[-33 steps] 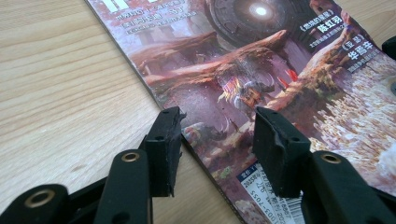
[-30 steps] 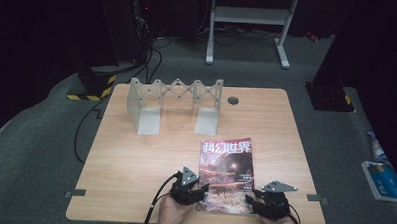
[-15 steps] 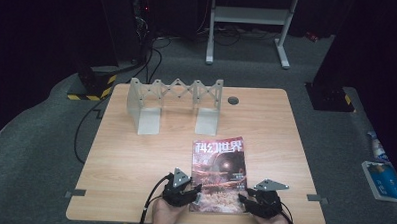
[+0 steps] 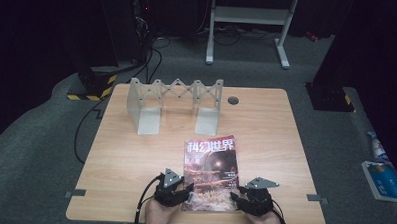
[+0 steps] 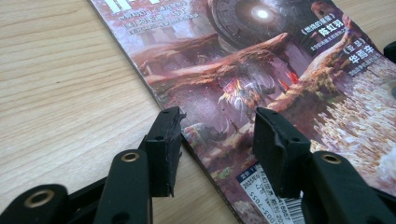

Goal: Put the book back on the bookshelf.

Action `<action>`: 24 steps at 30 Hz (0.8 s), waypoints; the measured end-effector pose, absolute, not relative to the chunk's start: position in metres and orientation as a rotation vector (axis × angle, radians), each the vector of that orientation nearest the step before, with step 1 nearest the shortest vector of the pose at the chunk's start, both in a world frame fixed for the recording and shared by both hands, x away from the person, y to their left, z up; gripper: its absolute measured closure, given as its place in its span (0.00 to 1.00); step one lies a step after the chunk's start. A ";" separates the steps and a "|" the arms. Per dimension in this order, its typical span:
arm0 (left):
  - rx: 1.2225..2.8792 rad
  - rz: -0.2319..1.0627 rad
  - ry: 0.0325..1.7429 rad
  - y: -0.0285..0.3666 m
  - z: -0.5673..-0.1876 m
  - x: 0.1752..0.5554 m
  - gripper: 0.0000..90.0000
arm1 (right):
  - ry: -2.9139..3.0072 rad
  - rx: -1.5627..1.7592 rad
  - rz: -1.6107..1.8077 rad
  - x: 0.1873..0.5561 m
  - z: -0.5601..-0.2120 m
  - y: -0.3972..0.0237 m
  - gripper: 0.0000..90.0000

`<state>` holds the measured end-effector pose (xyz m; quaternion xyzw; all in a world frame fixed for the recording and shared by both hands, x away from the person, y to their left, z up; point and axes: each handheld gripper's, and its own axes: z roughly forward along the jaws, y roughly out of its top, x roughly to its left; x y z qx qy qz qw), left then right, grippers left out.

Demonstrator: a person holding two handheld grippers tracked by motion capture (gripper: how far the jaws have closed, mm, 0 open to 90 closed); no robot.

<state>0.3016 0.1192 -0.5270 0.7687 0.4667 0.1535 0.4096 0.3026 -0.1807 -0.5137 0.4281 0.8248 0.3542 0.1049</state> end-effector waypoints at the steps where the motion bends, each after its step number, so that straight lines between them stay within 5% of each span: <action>1: 1.936 0.386 1.175 0.119 -0.527 0.302 0.58 | 2.431 1.262 1.044 0.303 -0.514 -0.181 0.61; 24: 1.889 0.395 1.213 0.130 -0.529 0.330 0.40 | 2.379 1.246 1.139 0.307 -0.513 -0.176 0.58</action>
